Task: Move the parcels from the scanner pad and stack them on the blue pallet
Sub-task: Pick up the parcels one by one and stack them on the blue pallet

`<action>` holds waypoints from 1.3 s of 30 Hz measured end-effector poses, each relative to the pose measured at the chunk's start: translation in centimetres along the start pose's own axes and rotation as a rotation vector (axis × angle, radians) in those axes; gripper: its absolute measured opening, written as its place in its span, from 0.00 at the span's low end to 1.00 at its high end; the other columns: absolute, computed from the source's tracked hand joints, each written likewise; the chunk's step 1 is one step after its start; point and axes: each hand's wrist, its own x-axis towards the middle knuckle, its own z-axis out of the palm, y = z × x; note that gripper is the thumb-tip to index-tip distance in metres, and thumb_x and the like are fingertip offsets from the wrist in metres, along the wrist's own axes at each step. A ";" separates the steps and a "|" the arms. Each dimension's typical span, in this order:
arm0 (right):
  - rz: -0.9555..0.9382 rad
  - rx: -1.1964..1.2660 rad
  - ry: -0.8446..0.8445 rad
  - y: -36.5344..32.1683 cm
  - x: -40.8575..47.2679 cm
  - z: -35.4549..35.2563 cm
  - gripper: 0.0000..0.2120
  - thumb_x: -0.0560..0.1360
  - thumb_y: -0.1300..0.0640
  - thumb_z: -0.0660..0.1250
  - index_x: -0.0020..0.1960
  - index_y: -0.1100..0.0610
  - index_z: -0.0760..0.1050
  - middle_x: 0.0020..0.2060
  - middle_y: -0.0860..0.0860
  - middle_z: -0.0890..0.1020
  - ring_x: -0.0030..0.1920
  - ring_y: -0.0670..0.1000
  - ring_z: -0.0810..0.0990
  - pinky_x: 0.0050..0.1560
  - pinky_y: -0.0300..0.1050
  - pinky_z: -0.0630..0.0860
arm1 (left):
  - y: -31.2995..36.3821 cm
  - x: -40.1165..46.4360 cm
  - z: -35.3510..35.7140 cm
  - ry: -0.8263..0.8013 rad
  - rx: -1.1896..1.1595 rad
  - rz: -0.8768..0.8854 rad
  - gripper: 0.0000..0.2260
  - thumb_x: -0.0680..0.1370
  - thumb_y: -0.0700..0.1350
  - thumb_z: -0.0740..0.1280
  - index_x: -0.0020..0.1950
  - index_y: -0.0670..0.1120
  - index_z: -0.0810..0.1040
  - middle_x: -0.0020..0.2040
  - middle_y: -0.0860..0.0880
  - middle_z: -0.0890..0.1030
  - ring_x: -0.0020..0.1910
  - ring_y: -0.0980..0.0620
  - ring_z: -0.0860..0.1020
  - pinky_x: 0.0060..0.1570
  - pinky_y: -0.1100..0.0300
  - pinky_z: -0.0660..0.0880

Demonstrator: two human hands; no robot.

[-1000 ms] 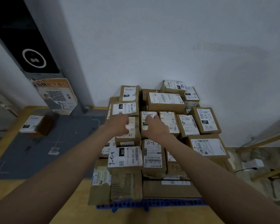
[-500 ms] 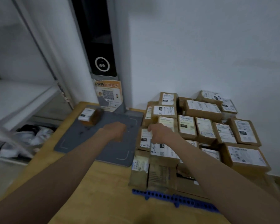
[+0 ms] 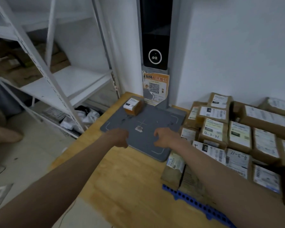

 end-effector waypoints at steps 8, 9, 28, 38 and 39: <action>0.024 0.005 -0.022 -1.4 4.6 0.1 0.16 0.78 0.53 0.65 0.64 0.56 0.73 0.61 0.55 0.78 0.58 0.56 0.78 0.57 0.55 0.75 | -4.2 3.8 0.1 0.016 -0.082 -0.021 0.22 0.77 0.51 0.68 0.69 0.48 0.69 0.67 0.49 0.72 0.63 0.48 0.73 0.59 0.53 0.73; 0.037 0.008 -0.024 -1.4 5.4 0.0 0.16 0.78 0.52 0.65 0.64 0.55 0.73 0.61 0.55 0.78 0.58 0.56 0.78 0.57 0.55 0.75 | -4.7 4.6 0.0 0.026 -0.089 -0.020 0.22 0.77 0.52 0.68 0.69 0.49 0.69 0.67 0.49 0.72 0.64 0.48 0.72 0.59 0.54 0.73; 0.316 0.635 0.131 -4.3 29.0 5.6 0.11 0.75 0.58 0.66 0.57 0.56 0.79 0.52 0.53 0.83 0.56 0.53 0.80 0.49 0.38 0.71 | -16.1 28.1 -0.3 0.125 -0.624 -0.052 0.32 0.73 0.49 0.73 0.73 0.41 0.66 0.69 0.43 0.70 0.65 0.45 0.72 0.59 0.54 0.71; 0.378 0.841 0.282 -5.1 40.5 5.9 0.30 0.74 0.60 0.69 0.72 0.62 0.64 0.67 0.58 0.71 0.68 0.57 0.70 0.67 0.49 0.68 | -16.4 37.0 -1.4 0.297 -0.883 0.021 0.25 0.73 0.36 0.68 0.70 0.42 0.68 0.67 0.44 0.73 0.65 0.44 0.72 0.63 0.56 0.70; 0.373 0.844 0.315 -5.2 41.1 5.8 0.30 0.73 0.60 0.70 0.72 0.62 0.64 0.68 0.57 0.70 0.69 0.56 0.69 0.67 0.48 0.68 | -16.1 37.2 -1.3 0.302 -0.887 0.026 0.23 0.73 0.34 0.67 0.69 0.42 0.70 0.64 0.45 0.75 0.63 0.46 0.73 0.59 0.60 0.69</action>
